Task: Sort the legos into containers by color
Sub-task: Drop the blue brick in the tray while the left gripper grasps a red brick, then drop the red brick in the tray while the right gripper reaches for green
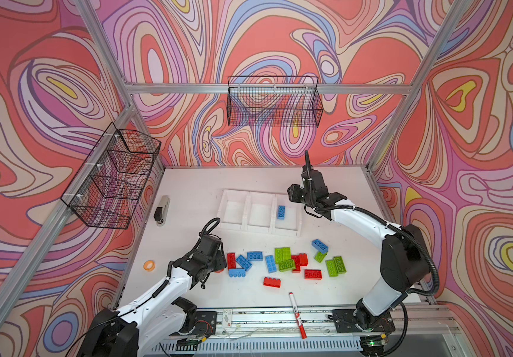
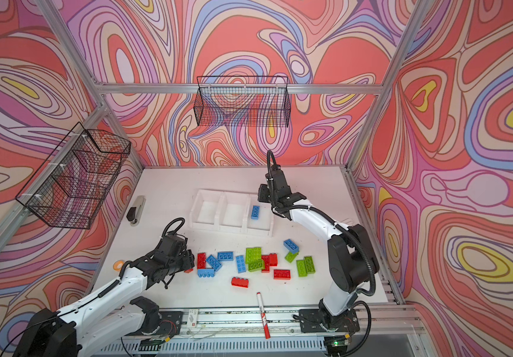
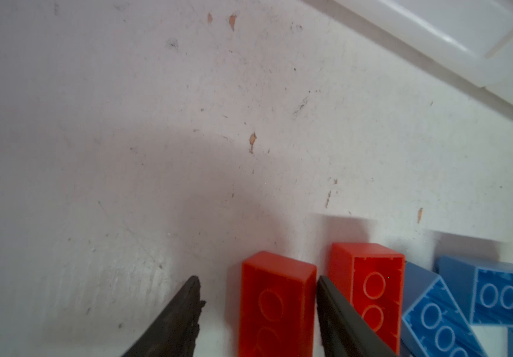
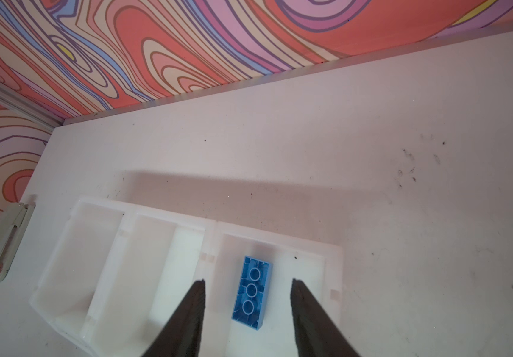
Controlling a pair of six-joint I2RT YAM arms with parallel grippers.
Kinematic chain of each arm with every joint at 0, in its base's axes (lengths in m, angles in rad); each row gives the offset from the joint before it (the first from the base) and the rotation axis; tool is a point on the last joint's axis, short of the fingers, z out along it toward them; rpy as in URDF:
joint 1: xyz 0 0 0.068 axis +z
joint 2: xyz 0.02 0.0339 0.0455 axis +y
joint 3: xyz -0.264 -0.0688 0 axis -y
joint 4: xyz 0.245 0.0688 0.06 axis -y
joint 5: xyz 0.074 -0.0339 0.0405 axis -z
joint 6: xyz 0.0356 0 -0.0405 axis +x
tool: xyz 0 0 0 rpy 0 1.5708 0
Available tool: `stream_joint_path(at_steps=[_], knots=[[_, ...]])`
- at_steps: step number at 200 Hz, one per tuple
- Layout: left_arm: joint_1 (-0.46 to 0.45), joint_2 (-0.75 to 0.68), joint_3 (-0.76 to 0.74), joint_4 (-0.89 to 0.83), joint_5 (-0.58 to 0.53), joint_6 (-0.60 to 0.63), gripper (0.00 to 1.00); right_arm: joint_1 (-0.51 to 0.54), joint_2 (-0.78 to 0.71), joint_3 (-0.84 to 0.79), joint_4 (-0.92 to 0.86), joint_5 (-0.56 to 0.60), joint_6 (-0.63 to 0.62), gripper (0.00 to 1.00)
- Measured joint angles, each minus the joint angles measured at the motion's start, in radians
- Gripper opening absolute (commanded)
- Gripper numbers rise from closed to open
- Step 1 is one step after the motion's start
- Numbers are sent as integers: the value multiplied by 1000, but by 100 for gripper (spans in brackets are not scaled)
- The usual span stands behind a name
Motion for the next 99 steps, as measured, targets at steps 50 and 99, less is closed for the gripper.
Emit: stream_joint_path(at_steps=[50,99], knots=[[0,42,14,-3,-4,-7,31,-10,0,-51,2,5,-1,47],[0,39,32,-7,-9,-6,25,-15,-27,-71,-19,27,-26,47]])
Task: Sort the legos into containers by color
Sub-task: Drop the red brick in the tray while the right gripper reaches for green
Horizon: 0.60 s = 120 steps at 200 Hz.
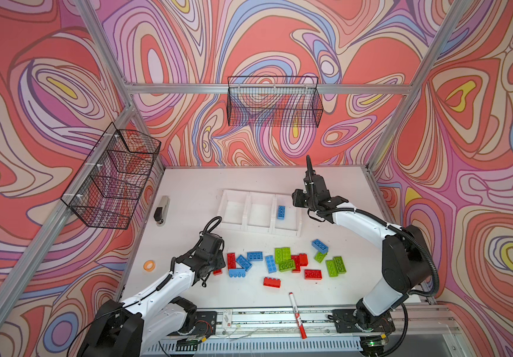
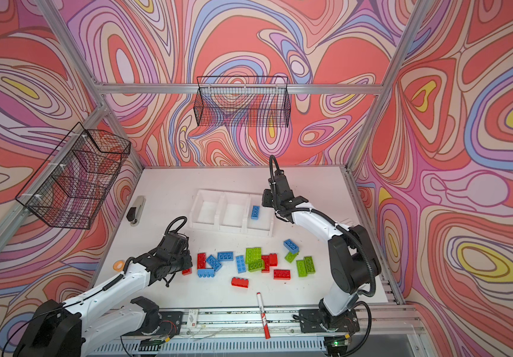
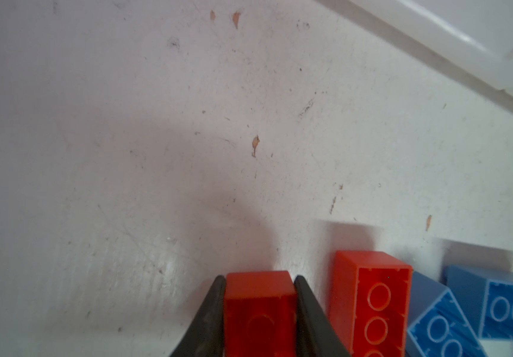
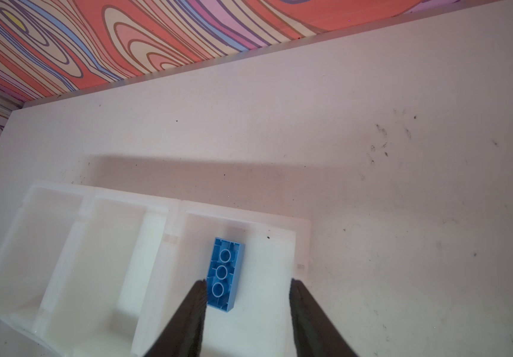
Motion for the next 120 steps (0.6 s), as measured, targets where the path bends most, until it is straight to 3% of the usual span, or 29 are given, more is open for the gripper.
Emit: stream_joint_path(at_steps=[75,120], knots=[[-2,-12,185,-33,-48,95,22,-1,-78,-51,-55,27,-35,46],[24,200,485,-16,-75,285,22,-1,-113,-116,-91,-47,-53,48]])
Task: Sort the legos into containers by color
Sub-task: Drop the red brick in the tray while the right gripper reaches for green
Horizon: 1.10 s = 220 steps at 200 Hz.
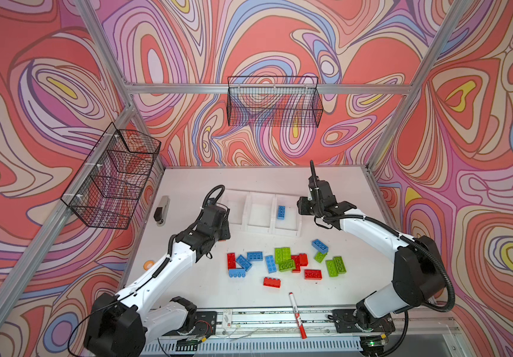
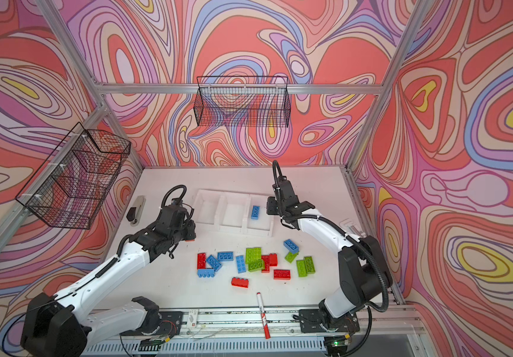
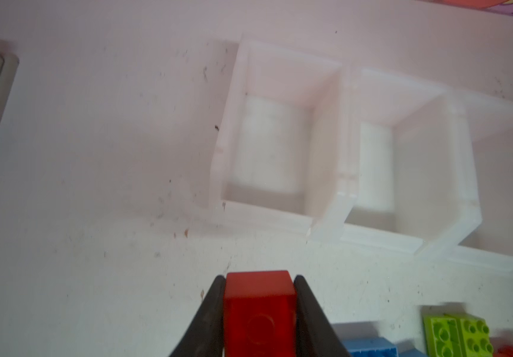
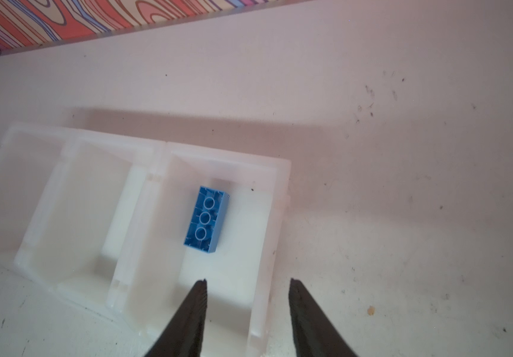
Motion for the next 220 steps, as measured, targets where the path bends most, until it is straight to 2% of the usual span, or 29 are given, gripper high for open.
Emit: stream_joint_path(at_steps=[52,93,118,148,158,181,220], knots=[[90,387,341,62,38,154,23,0,-104,-89,-70,-34,-6,49],[106,589,476,62,61,203,28,0,-146,-110,-108,-77,-26,51],[104,633,501,62,76,206,34,14,-146,-121,-119,-104,-34,51],[104,638,506,63,84,211,58,44,-150,-143,-123,-136,-35,52],[104,638,509,63,84,212,63,56,-150,-144,-127,-146,-37,52],[104,638,510,63,80,219,68,96,-150,-145,-127,-173,-42,52],[104,596,499,61,56,221,69,163,-134,-154,-128,-207,-43,53]])
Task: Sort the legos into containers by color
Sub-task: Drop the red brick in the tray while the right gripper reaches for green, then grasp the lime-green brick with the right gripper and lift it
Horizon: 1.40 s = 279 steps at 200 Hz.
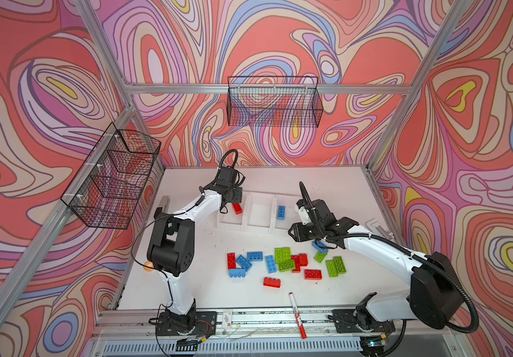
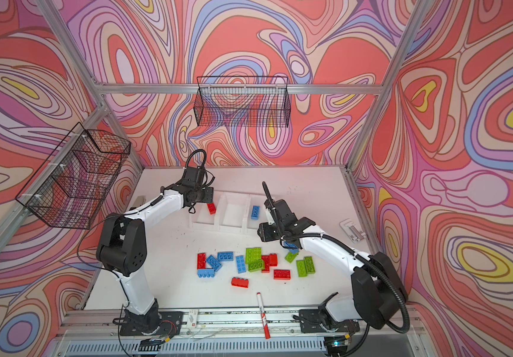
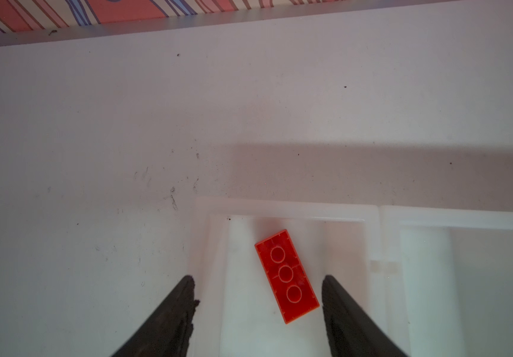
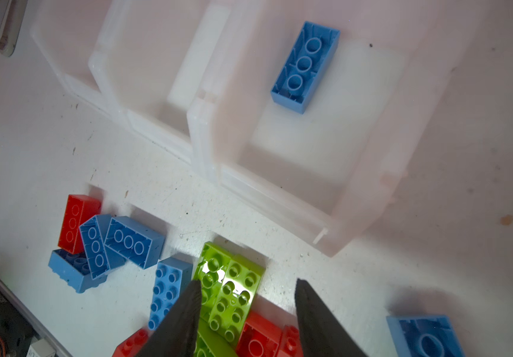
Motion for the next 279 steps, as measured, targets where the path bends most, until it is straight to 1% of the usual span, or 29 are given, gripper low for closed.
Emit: stream_joint_path(at_steps=[29,54,74,92,136,176,197,212,230,249,267,279], knots=[[0,-135,-66,2,-17,-1,68,58,51,0,-10,2,2,54],[0,-272,-148,15,-31,-17,67,86,88,-5,-20,3,6,54],[0,-361,-234,26,-46,-33,67,98,105,-14,-22,10,18,51],[0,-407,-304,29,-53,-48,66,111,119,-21,-20,21,35,48],[0,-423,-381,26,-56,-77,65,121,169,-33,-17,46,75,46],[0,-428,-391,30,-53,-95,65,121,197,-37,-11,70,99,46],[0,-429,-392,33,-52,-98,64,121,200,-37,0,74,113,40],[0,-435,-399,33,-52,-98,64,121,204,-36,14,80,127,34],[0,-445,-404,32,-53,-98,64,121,205,-35,20,92,135,30],[0,-451,-404,32,-53,-98,63,109,208,-28,20,101,140,22],[0,-455,-404,32,-54,-98,63,74,212,-20,19,109,142,22],[0,-459,-404,32,-56,-98,63,51,214,-15,12,118,141,25]])
